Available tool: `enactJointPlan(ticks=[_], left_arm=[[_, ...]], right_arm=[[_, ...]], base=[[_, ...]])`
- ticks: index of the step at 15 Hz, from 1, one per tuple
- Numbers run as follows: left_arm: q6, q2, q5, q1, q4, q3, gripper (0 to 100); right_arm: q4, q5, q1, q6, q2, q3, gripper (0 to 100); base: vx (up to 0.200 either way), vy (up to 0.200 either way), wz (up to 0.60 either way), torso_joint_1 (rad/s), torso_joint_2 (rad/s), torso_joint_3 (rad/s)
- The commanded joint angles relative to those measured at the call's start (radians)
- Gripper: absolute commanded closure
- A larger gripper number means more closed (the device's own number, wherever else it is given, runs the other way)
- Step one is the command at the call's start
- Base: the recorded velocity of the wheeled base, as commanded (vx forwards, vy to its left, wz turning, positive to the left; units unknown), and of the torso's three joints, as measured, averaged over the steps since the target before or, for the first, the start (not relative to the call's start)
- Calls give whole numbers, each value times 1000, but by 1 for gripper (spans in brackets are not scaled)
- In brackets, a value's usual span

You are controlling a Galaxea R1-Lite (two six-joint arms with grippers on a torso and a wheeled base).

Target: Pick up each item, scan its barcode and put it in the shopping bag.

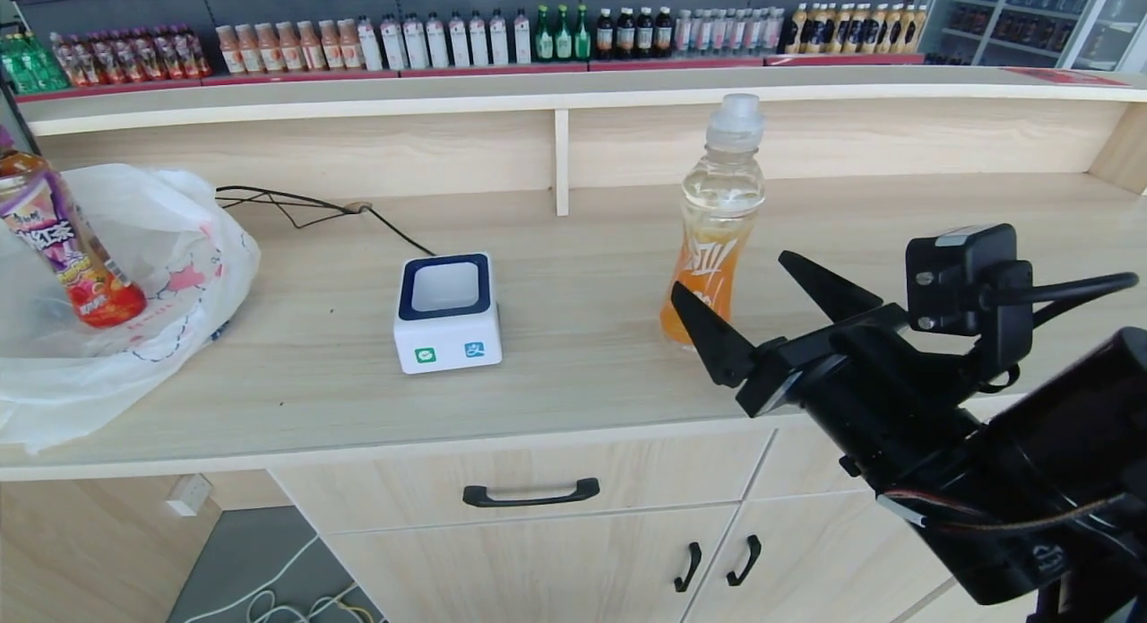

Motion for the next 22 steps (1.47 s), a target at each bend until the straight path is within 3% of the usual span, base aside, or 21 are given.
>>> enactJointPlan(ticks=[1, 6, 13, 17, 22], left_arm=[[-1, 0, 0, 1, 0, 0, 0], [-1, 0, 2, 1, 0, 0, 0], [-1, 0, 0, 1, 0, 0, 0], [-1, 0, 2, 1, 0, 0, 0], [-1, 0, 2, 1, 0, 0, 0]], right_arm=[[46, 0, -9, -3, -1, -21, 0], [217, -6, -57, -13, 19, -139, 0], [228, 0, -138, 12, 94, -228, 0], [382, 5, -146, 40, 102, -348, 0], [401, 6, -182, 53, 136, -366, 0]], base=[[0, 0, 0, 0, 0, 0], [0, 0, 0, 0, 0, 0], [0, 0, 0, 0, 0, 0], [0, 0, 0, 0, 0, 0], [0, 0, 0, 0, 0, 0]])
